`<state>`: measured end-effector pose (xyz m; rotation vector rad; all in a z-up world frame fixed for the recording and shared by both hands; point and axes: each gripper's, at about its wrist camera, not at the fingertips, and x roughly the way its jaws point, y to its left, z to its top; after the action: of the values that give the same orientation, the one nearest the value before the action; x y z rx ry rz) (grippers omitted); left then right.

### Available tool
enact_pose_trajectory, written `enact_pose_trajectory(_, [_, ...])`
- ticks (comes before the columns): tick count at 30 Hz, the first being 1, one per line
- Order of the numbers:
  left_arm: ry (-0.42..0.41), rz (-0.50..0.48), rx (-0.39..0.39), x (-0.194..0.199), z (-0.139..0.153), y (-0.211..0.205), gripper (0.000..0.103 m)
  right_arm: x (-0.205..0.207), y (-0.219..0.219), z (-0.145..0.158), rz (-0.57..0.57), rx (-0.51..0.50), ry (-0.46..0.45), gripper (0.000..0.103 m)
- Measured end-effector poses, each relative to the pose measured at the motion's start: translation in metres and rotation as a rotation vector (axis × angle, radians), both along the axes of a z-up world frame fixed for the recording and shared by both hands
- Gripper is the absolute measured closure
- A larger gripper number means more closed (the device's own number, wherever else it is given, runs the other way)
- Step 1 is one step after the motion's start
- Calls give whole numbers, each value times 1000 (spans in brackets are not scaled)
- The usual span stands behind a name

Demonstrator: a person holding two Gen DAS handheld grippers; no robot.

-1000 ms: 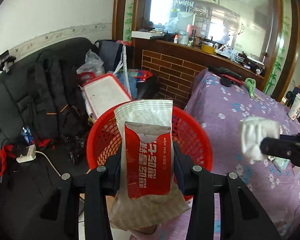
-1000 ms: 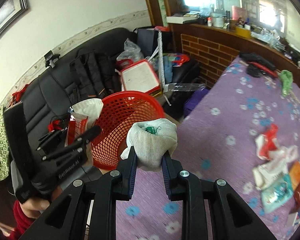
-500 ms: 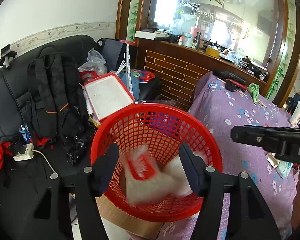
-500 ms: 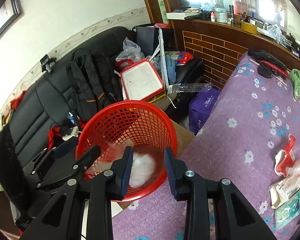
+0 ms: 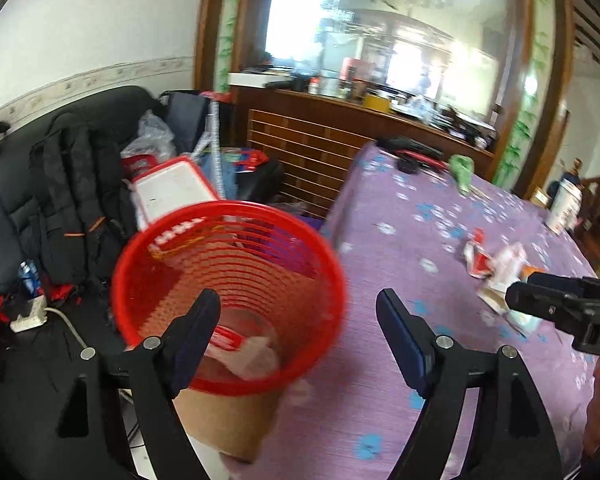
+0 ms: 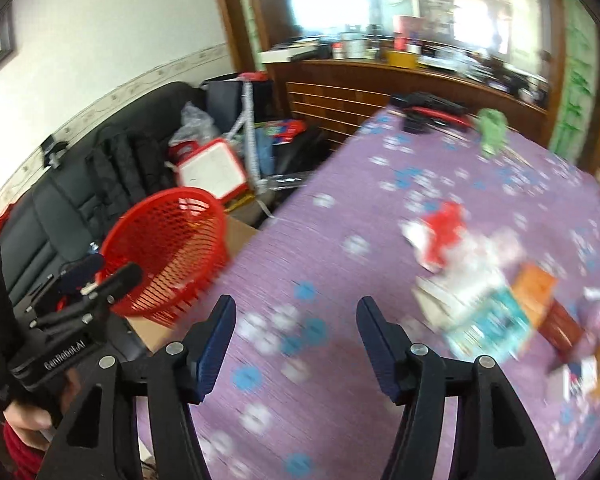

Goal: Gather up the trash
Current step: 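Return both tools to the table toward the teal tissue pack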

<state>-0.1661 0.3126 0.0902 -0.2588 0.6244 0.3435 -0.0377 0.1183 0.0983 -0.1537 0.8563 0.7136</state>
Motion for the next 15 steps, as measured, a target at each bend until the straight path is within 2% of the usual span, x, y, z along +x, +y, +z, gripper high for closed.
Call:
enact_pose_trajectory(5, [25,-102,0,19,-5,-48,24,0,-69,-11,-98,5,17,36])
enact_pose_trajectory(15, [84,-297,51,54,-12,-141,24,6,-204,-31,-343,47,72,36])
